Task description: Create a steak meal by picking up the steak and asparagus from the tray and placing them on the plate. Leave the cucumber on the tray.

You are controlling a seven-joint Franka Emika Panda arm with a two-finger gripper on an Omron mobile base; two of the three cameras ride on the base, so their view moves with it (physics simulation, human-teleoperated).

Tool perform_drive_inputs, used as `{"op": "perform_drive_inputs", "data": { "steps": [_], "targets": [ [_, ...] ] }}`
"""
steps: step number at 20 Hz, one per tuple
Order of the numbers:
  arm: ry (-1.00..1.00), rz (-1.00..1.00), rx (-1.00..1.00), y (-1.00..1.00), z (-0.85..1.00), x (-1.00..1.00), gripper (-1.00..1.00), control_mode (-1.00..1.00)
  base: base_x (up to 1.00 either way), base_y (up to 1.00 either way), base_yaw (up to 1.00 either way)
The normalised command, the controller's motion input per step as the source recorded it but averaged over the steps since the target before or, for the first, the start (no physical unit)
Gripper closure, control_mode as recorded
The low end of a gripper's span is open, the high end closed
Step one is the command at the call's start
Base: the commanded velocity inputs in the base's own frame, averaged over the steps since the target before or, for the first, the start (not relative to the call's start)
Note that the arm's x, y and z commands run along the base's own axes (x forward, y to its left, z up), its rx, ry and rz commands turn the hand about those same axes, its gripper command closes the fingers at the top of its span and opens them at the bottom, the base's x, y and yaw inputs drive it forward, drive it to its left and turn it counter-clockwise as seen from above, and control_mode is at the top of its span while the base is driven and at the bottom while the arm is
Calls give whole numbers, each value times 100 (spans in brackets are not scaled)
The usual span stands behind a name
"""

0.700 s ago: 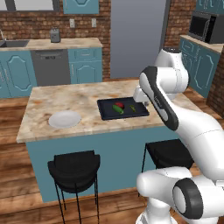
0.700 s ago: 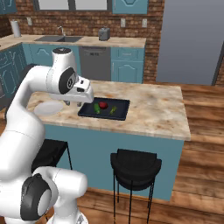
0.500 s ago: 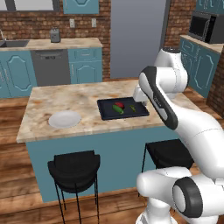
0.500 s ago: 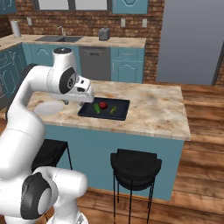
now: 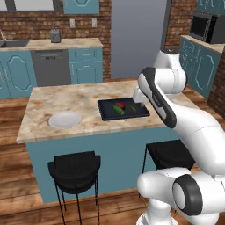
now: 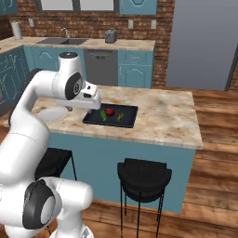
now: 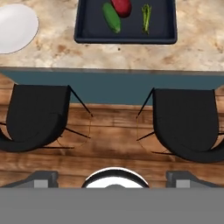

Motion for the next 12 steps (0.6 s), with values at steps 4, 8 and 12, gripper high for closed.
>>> {"op": "perform_drive_inputs", "data": {
  "steps": [4, 8, 12],
  "targets": [
    [0, 0, 0, 0, -24, 0, -100, -100, 0, 0, 0],
    [0, 0, 0, 0, -24, 0, -100, -100, 0, 0, 0],
    [0, 0, 0, 0, -9, 0, -100, 100, 5, 4, 0]
  ]
}}
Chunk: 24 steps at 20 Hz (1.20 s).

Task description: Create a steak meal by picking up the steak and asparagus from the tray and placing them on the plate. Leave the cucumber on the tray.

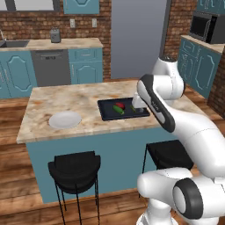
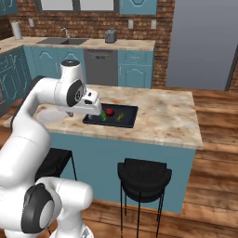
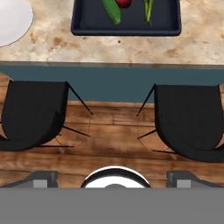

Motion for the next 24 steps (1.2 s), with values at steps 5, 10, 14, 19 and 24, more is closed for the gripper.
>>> {"op": "perform_drive_inputs", "data": {
  "steps": [5, 10, 14, 19, 24],
  "targets": [
    [0, 0, 0, 0, 0, 0, -100, 100, 23, 25, 0],
    [0, 0, 0, 0, 0, 0, -100, 100, 27, 39, 0],
    [0, 0, 0, 0, 0, 0, -100, 100, 52, 25, 0],
    [0, 0, 0, 0, 0, 0, -100, 100, 75, 1, 0],
    [0, 0, 0, 0, 0, 0, -100, 100, 55, 2, 0]
  ]
}}
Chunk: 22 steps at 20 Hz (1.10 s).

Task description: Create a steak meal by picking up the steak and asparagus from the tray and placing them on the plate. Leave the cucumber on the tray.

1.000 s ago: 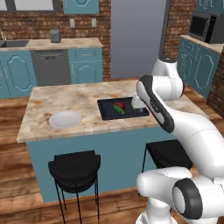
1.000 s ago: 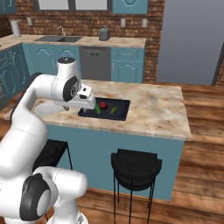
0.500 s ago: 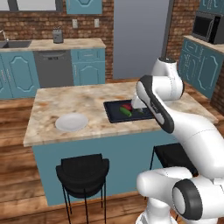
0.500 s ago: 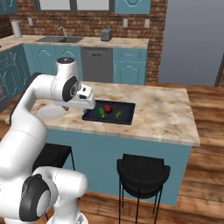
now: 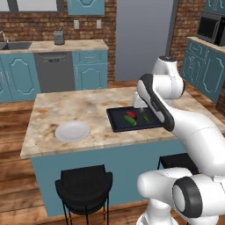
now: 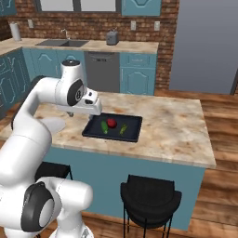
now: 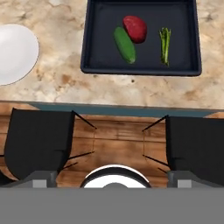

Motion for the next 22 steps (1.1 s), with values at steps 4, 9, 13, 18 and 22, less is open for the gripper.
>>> {"op": "perform_drive_inputs", "data": {
  "steps": [4, 9, 13, 18, 22],
  "targets": [
    [-1, -1, 0, 3, -3, 4, -100, -100, 0, 6, 0],
    [0, -2, 0, 0, -28, 41, -100, -100, 0, 0, 0],
    [6, 0, 0, 0, -51, 60, -100, -100, 0, 0, 0],
    [5, 0, 0, -16, -32, 45, -100, -100, 0, 0, 0],
    [0, 0, 0, -38, -23, 40, -100, -100, 0, 0, 0]
  ]
}}
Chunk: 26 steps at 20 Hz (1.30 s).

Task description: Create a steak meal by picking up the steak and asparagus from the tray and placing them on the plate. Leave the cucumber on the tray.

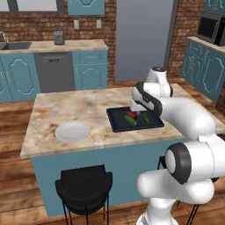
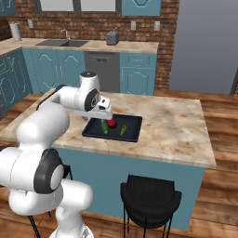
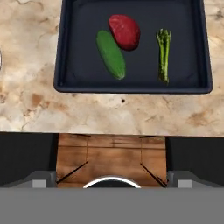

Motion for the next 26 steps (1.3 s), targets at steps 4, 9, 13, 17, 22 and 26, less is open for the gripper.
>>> {"op": "perform_drive_inputs", "data": {
  "steps": [4, 9, 13, 17, 22, 26],
  "targets": [
    [0, 0, 0, -52, -34, 9, -100, -100, 0, 0, 0],
    [1, 0, 0, -69, -46, 15, -100, -100, 0, 0, 0],
    [3, 0, 0, -43, -44, 41, -100, -100, 0, 0, 0],
    [8, 0, 0, -24, -38, 53, -100, -100, 0, 0, 0],
    [3, 0, 0, -1, -14, 36, -100, -100, 0, 0, 0],
    [0, 0, 0, 0, -1, 23, -100, -100, 0, 0, 0]
  ]
}}
